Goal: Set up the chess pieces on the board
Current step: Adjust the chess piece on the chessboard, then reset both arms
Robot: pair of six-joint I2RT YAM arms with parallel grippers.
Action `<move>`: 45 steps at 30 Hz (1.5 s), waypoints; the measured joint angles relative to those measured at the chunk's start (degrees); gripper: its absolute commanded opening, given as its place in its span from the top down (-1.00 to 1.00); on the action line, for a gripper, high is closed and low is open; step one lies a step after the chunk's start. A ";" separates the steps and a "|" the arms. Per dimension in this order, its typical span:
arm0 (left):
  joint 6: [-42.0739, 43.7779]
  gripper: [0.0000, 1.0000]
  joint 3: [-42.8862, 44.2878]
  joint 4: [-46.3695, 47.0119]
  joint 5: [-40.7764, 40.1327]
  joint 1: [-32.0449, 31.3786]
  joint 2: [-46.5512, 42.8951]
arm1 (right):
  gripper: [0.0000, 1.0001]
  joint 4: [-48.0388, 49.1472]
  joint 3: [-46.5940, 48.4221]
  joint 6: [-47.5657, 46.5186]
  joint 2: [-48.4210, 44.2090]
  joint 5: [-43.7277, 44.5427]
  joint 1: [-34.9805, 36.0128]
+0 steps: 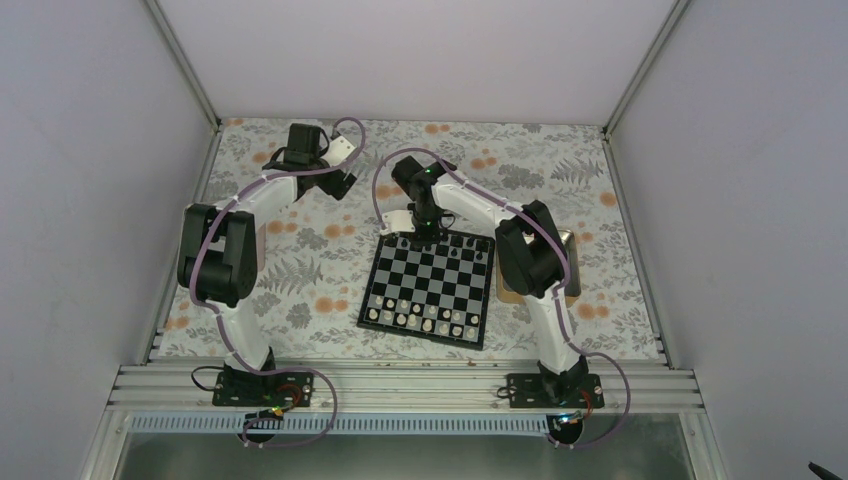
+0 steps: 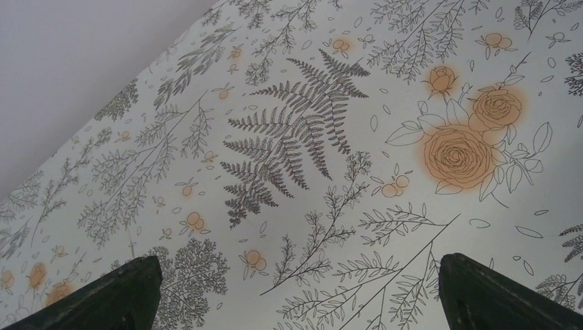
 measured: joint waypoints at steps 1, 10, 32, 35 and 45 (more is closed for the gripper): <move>0.00 -1.00 0.00 0.00 0.04 0.00 0.00 | 0.74 0.00 0.00 0.00 0.00 0.00 0.00; 0.00 -1.00 0.00 0.00 0.44 0.02 0.00 | 0.52 0.02 0.00 0.02 0.00 -0.07 0.00; -1.40 -1.00 0.37 -1.22 0.63 0.37 -0.24 | -1.00 -3.08 1.84 0.61 -17.90 1.07 -1.97; -2.12 -1.00 1.18 -1.44 0.63 0.44 -0.24 | -1.00 1.60 -3.80 1.64 -24.96 4.81 -4.79; -5.09 -1.00 1.55 0.11 -2.56 0.70 -0.24 | -1.00 23.69 -21.92 5.75 -33.88 5.62 -29.83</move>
